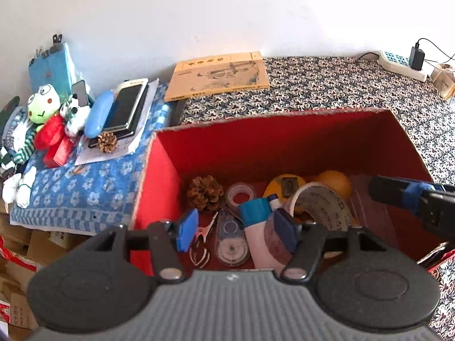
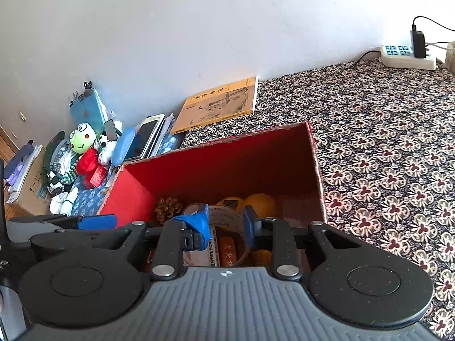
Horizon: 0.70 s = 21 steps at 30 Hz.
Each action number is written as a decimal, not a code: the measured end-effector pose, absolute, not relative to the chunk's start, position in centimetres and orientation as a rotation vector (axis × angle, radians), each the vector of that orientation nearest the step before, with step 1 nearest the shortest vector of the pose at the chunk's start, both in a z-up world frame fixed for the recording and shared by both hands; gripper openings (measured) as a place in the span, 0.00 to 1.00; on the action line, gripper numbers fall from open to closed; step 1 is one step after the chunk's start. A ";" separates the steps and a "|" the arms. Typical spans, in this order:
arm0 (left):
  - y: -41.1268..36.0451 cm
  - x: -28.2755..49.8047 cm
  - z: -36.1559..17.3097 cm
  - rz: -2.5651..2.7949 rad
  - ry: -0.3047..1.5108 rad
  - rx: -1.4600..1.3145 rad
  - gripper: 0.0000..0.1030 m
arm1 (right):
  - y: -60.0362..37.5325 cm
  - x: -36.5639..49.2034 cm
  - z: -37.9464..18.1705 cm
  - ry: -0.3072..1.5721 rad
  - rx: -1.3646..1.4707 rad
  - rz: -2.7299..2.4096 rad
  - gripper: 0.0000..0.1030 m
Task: Organize rigid objects
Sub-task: 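Lower the tape roll into the red box and open the right gripper, then withdraw the right tool up and away from the red box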
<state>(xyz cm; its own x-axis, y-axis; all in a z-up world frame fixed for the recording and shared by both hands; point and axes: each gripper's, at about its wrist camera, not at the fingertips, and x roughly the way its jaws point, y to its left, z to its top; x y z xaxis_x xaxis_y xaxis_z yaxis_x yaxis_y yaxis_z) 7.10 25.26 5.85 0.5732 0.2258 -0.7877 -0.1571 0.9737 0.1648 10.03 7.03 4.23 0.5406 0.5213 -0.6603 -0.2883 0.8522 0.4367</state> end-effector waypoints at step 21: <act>22.2 2.4 8.6 0.214 0.874 0.115 0.76 | 4.3 4.3 6.0 0.834 0.285 0.389 0.09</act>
